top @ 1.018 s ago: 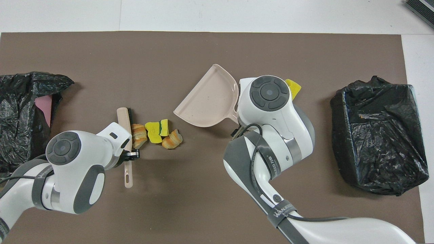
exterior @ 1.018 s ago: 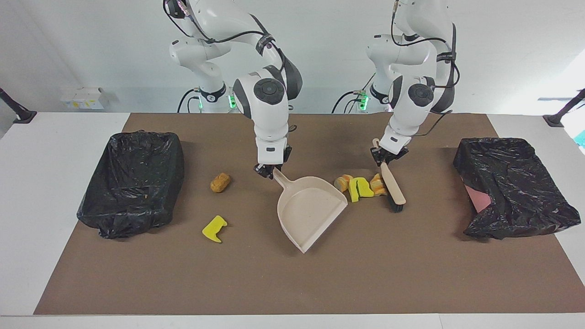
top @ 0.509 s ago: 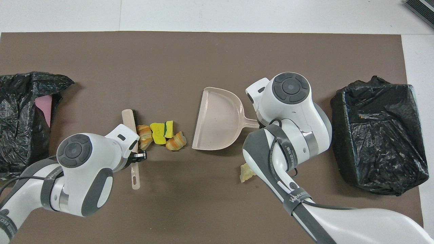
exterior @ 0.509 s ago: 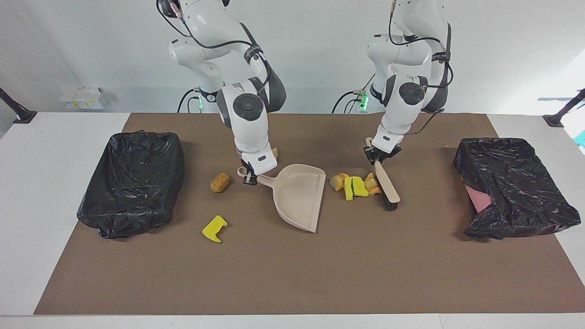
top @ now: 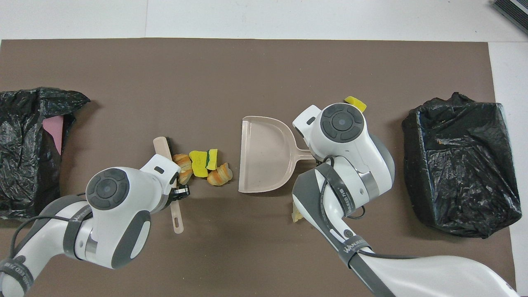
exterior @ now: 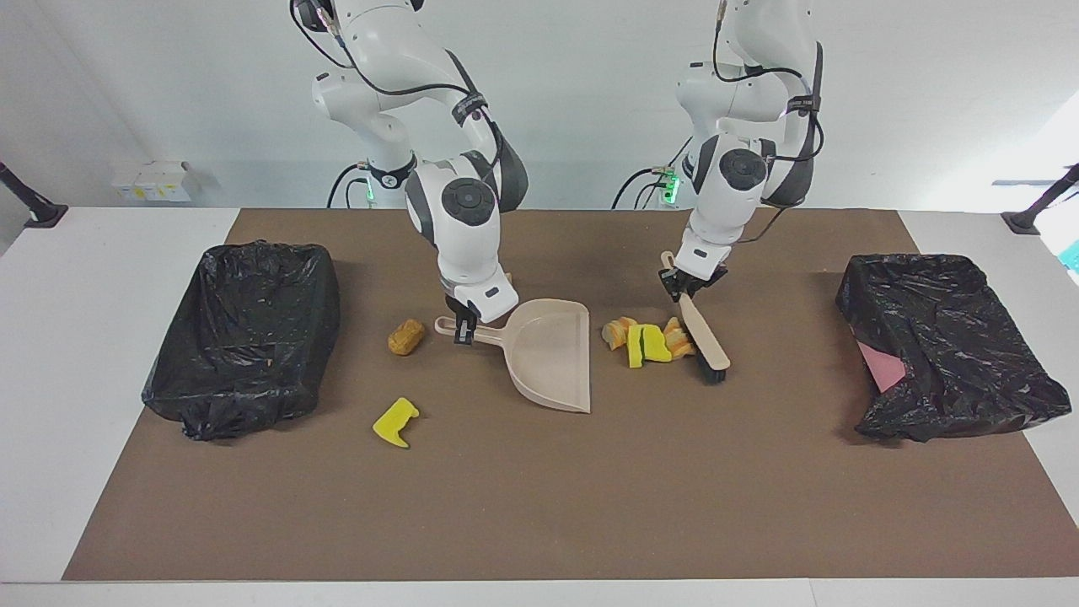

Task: Sweep and dump trash in bin
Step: 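Sweep the scraps into the dustpan with the left gripper's brush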

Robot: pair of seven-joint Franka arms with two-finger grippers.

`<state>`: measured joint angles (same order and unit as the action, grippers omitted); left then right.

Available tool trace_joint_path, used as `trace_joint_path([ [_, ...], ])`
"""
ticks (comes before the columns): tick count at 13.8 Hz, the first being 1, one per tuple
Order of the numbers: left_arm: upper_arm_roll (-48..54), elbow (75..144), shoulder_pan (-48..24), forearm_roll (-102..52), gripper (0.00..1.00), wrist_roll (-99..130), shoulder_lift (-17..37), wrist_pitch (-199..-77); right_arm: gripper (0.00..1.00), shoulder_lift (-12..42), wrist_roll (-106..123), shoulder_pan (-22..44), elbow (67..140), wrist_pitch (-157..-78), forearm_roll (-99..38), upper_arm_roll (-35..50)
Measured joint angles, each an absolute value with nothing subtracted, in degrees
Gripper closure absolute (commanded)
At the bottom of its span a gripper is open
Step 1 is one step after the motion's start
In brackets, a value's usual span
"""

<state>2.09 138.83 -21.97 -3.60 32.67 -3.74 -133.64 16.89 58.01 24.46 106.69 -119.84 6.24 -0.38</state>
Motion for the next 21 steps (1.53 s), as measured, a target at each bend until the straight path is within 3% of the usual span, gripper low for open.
trace_joint_path([
  [5, 2.29, 138.38, -29.26, -9.17, 1.0, 40.72, -3.68, -137.35, 1.0, 16.89, 59.77, 25.3, 107.64, -121.02, 6.8, -0.35],
  [9, 3.1, 133.08, -34.21, -11.83, 1.0, 43.48, -0.21, -140.07, 1.0, 16.88, 59.81, 25.3, 107.68, -121.08, 6.83, -0.35],
  [13, 6.9, 128.5, -34.4, -11.87, 1.0, 43.84, 2.85, -141.7, 1.0, 16.88, 59.81, 25.3, 107.72, -121.09, 6.84, -0.36],
  [21, 13.96, 126.04, -34.53, -11.95, 1.0, 44.51, 3.17, -143.07, 1.0, 16.88, 59.81, 25.16, 107.85, -121.15, 6.84, -0.36],
])
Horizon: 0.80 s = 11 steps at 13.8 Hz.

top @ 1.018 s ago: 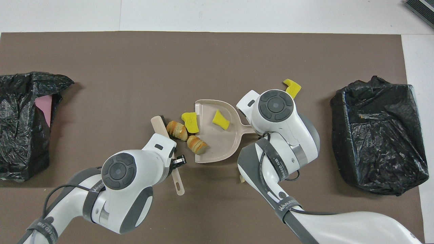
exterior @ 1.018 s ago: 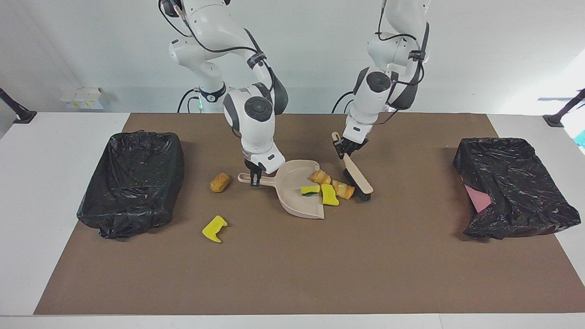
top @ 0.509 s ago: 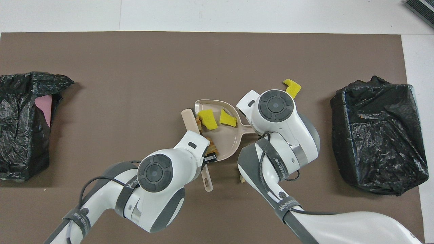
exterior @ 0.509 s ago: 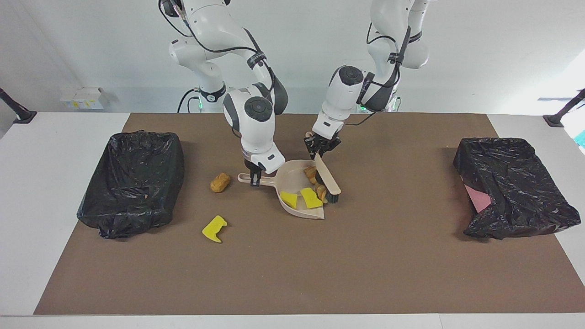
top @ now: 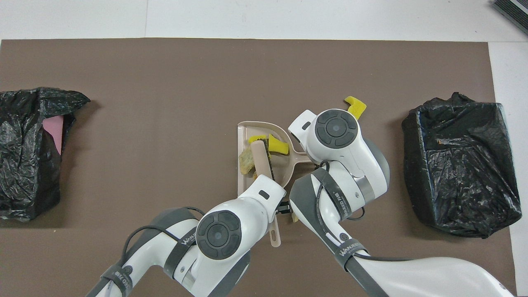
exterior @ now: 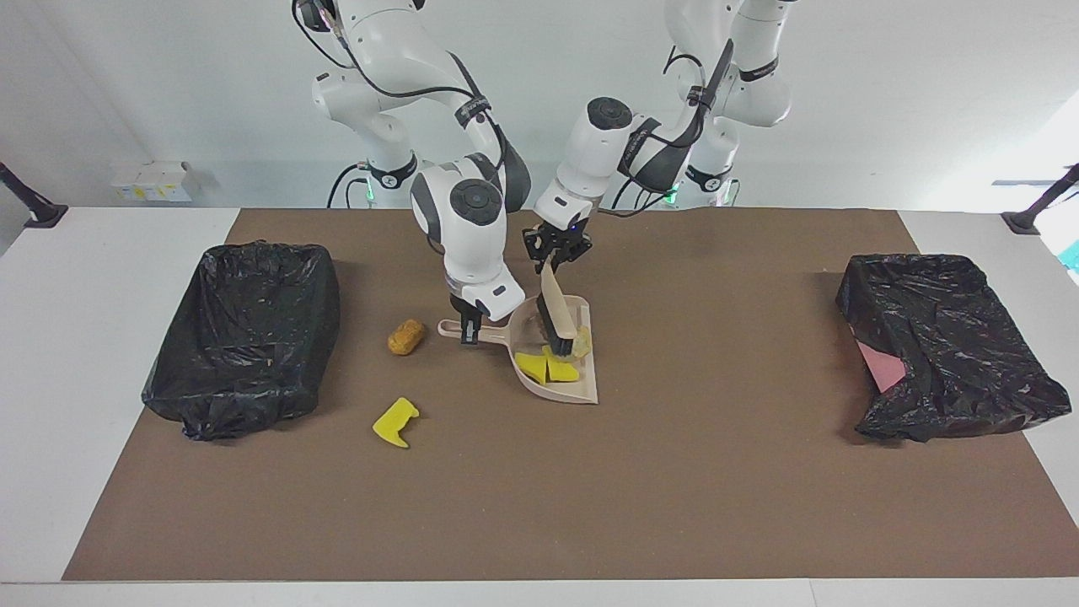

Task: Sweep and dump trash in bin
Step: 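Sweep the scraps into the dustpan with the left gripper's brush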

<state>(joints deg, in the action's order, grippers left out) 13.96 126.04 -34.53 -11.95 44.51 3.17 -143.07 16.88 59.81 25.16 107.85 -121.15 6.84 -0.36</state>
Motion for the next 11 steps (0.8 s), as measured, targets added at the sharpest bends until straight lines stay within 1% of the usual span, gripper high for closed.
trace_joint_path([
  [5, 12.97, 124.76, -32.41, -11.95, 1.0, 44.51, 1.91, -141.49, 1.0, 16.88, 60.0, 24.98, 107.67, -121.14, 6.84, -0.44],
  [9, 12.63, 124.23, -28.87, -11.95, 1.0, 44.45, -2.47, -131.57, 1.0, 16.84, 62.37, 23.04, 106.88, -121.14, 6.84, -0.59],
  [11, 12.45, 124.36, -27.87, -11.94, 1.0, 44.43, -3.78, -126.43, 1.0, 16.58, 62.75, 21.74, 106.42, -121.14, 6.84, -0.62],
])
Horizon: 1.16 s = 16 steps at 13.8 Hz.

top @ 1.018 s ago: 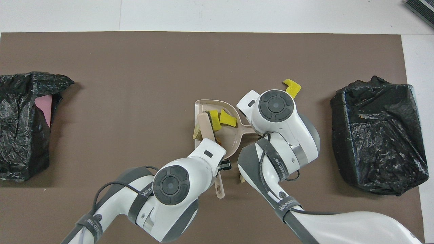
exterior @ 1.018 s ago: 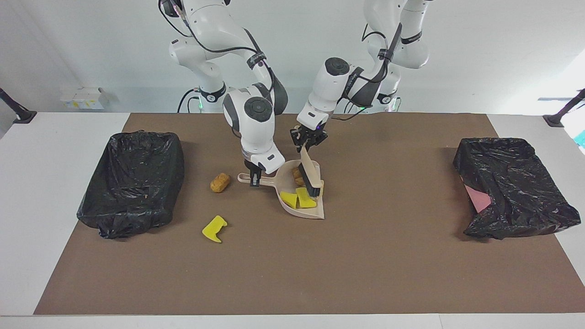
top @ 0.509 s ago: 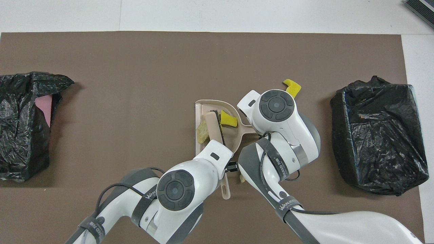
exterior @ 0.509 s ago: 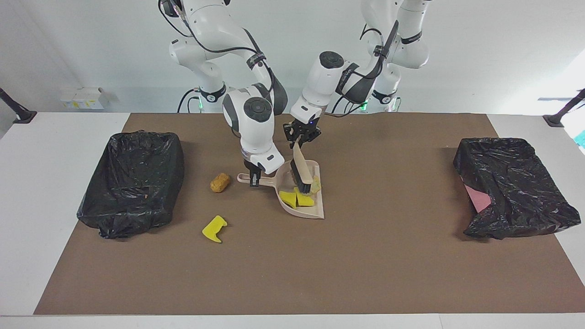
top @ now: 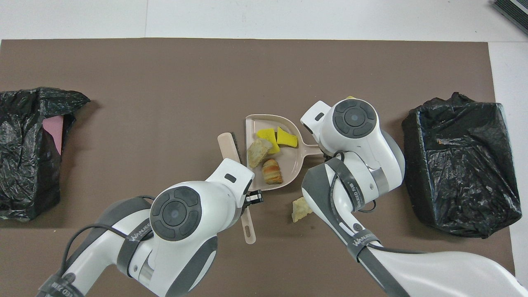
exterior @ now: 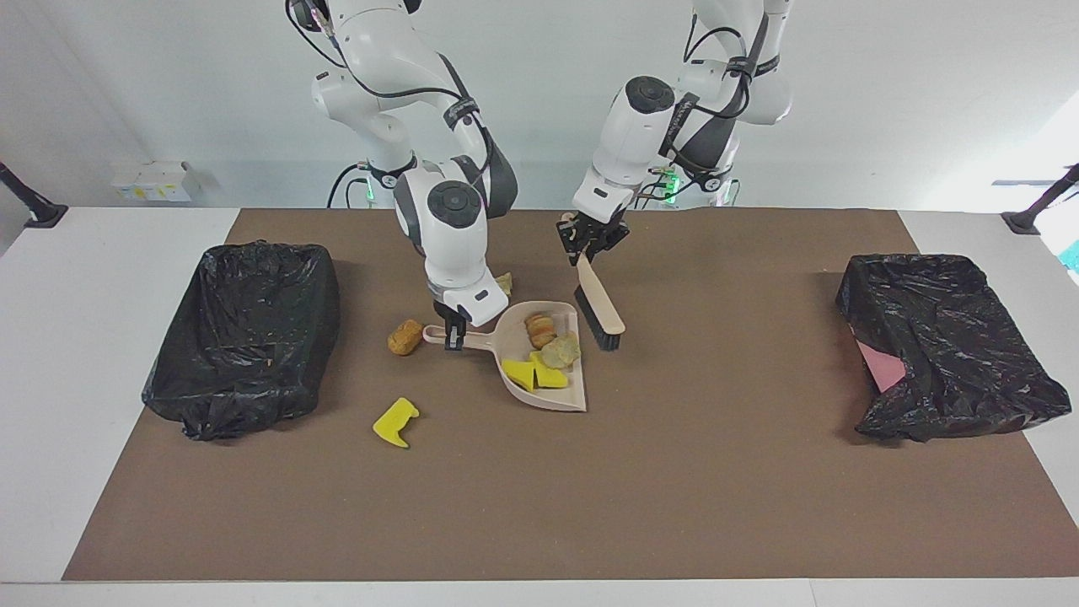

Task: Sweep and dump trash in bin

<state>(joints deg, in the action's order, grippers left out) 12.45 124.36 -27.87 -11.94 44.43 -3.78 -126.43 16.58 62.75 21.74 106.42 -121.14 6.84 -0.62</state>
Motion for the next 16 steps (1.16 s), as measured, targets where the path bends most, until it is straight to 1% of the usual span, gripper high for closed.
trace_joint_path([
  [3, 12.58, 126.46, -27.26, -11.72, 1.0, 44.19, -4.75, -123.04, 1.0, 14.61, 64.95, 18.49, 106.17, -119.95, 6.84, -0.62],
  [5, 13.12, 129.03, -28.05, -11.64, 1.0, 44.1, -5.03, -123.03, 1.0, 11.97, 66.55, 15.79, 106.01, -116.74, 6.4, -0.63],
  [7, 13.48, 131.53, -30.29, -11.64, 1.0, 44.12, -5.4, -123.47, 1.0, 9.02, 69.86, 12.26, 105.99, -113.65, 5.68, -0.62],
  [9, 13.6, 134.36, -33.63, -11.64, 1.0, 45.18, -5.92, -125.2, 1.0, 6.3, 74.93, 7.27, 105.98, -111.71, 4.31, -0.69],
  [12, 13.84, 139.63, -39.38, -11.63, 1.0, 49.45, -6.52, -130.86, 1.0, 2.46, 82.4, -0.27, 105.96, -109.32, 3.34, -0.78],
  [15, 14.0, 142.39, -42.33, -10.98, 1.0, 52.0, -7.64, -132.81, 1.0, 0.33, 89.17, -7.08, 106.0, -107.46, 2.86, -0.84],
  [16, 13.99, 142.8, -42.48, -10.59, 0.79, 52.25, -7.96, -132.84, 1.0, 0.17, 92.38, -9.62, 106.01, -107.4, 2.61, -0.87],
])
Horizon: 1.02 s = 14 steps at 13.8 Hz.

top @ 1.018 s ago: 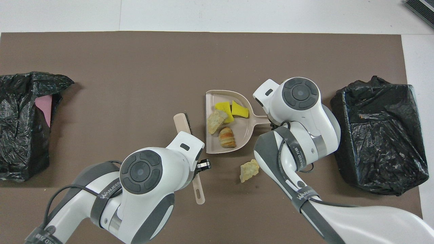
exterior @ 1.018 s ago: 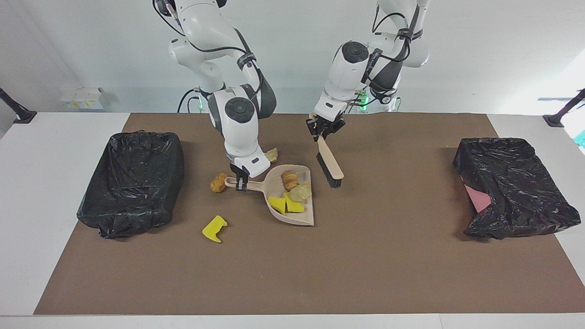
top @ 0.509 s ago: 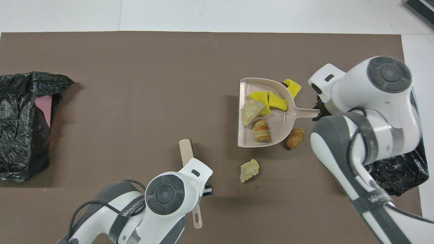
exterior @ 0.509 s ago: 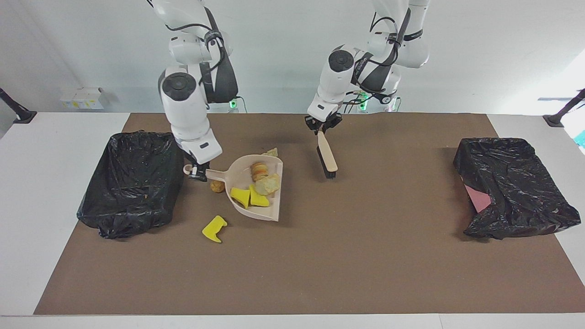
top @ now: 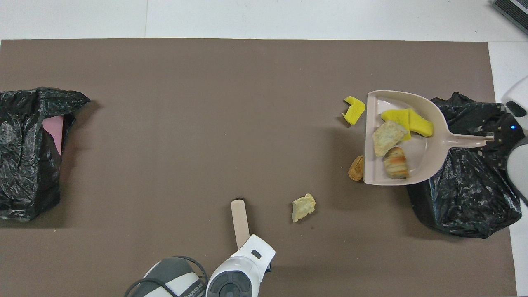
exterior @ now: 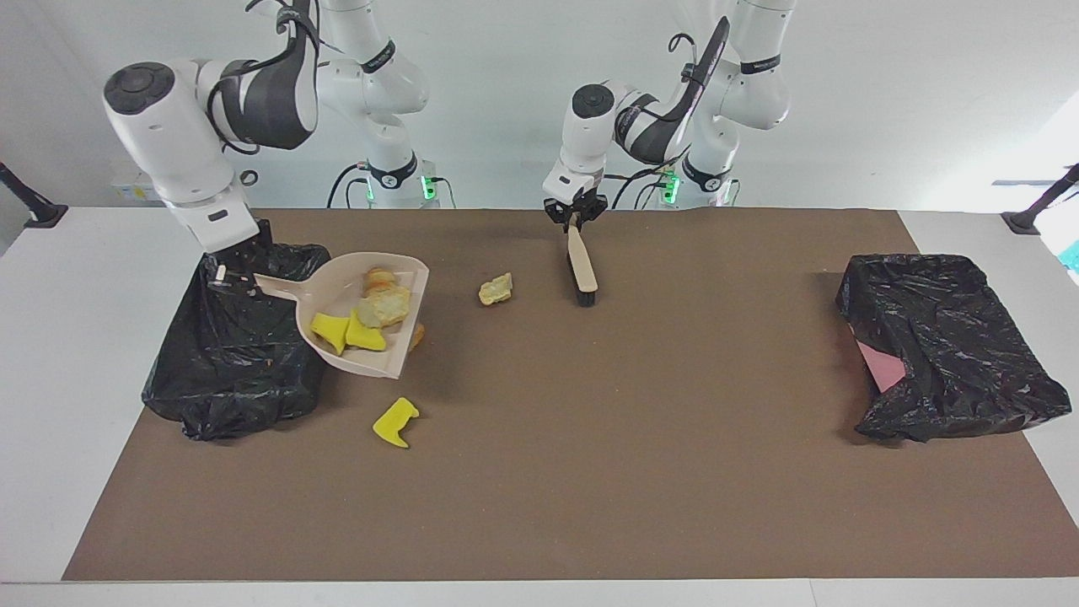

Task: Sweep and dump trash in bin

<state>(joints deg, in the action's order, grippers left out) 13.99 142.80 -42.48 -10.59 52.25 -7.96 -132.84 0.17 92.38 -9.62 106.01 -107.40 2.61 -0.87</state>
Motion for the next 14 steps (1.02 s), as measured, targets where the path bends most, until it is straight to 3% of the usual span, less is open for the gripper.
trace_joint_path([
  [1, 13.84, 143.0, -42.47, -10.35, 0.01, 52.4, -8.14, -132.9, 1.0, 0.17, 96.82, -12.49, 106.02, -107.43, 2.05, -0.92],
  [7, 12.9, 141.71, -36.8, -7.7, 0.0, 52.64, -8.1, -134.54, 1.0, -0.37, 111.13, -23.85, 105.95, -108.89, 1.56, -1.36],
  [11, 12.66, 138.28, -29.82, -3.81, 0.0, 50.72, -6.78, -134.62, 1.0, -0.41, 111.9, -26.38, 106.15, -113.37, 8.93, -1.41],
  [14, 12.56, 133.1, -24.09, -3.47, 0.0, 45.05, -2.75, -134.77, 1.0, -0.41, 111.9, -26.65, 107.44, -117.36, 16.61, -1.41],
])
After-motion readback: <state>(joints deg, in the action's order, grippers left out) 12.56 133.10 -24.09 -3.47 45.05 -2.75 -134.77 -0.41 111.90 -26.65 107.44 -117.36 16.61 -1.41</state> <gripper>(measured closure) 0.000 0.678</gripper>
